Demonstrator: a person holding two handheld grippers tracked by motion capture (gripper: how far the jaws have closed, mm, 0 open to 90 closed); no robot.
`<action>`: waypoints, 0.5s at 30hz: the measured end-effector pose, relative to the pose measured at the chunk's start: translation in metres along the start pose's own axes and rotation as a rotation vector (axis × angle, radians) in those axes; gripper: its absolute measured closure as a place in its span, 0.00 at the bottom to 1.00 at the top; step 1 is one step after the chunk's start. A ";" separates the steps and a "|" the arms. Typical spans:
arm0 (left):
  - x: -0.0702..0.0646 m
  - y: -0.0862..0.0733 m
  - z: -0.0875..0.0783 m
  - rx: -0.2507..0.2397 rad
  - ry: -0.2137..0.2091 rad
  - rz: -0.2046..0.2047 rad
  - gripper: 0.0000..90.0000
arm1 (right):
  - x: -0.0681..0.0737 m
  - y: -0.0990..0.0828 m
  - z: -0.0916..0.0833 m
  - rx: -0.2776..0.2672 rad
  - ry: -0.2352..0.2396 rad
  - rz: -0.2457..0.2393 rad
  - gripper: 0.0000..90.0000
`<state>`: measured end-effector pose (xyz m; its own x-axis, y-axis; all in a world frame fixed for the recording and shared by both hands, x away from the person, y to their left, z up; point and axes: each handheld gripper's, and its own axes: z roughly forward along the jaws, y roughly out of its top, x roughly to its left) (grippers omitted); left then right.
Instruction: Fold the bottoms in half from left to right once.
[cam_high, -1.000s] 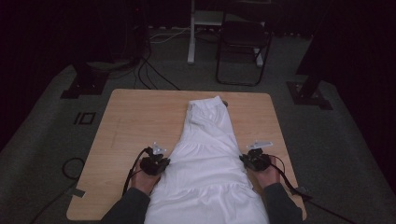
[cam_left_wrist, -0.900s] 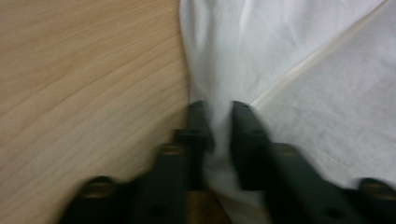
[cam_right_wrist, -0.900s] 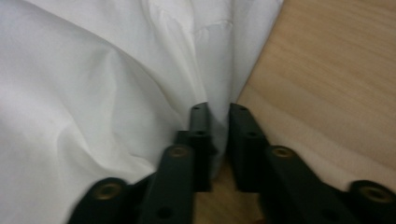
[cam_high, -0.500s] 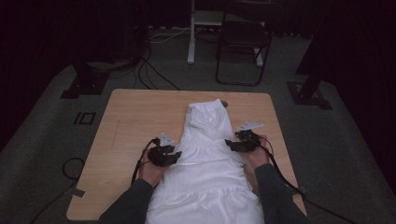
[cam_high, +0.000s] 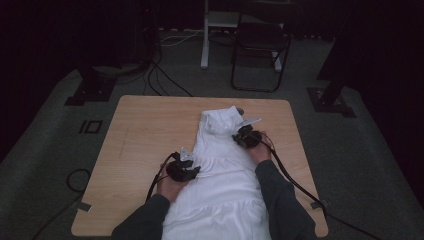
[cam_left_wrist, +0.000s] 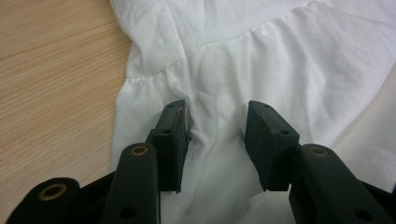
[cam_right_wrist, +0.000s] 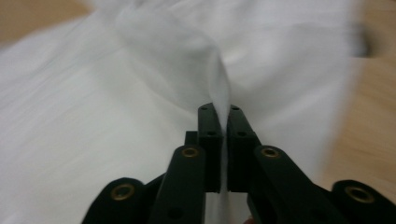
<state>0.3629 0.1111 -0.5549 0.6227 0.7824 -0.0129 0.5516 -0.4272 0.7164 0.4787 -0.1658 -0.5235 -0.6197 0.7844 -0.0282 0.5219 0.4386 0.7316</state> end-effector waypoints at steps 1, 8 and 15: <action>0.000 0.000 -0.001 0.002 0.002 0.005 0.65 | -0.011 0.001 -0.003 -0.020 -0.030 0.050 0.97; -0.003 -0.004 -0.003 -0.004 0.006 -0.003 0.65 | -0.042 -0.012 0.001 0.026 -0.152 0.219 0.88; 0.000 0.009 -0.014 0.024 0.006 0.004 0.62 | -0.035 -0.022 -0.007 -0.054 -0.133 0.260 0.61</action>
<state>0.3603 0.1137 -0.5391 0.6220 0.7830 -0.0060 0.5620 -0.4411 0.6997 0.4849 -0.2063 -0.5341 -0.3854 0.9194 0.0787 0.6190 0.1944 0.7610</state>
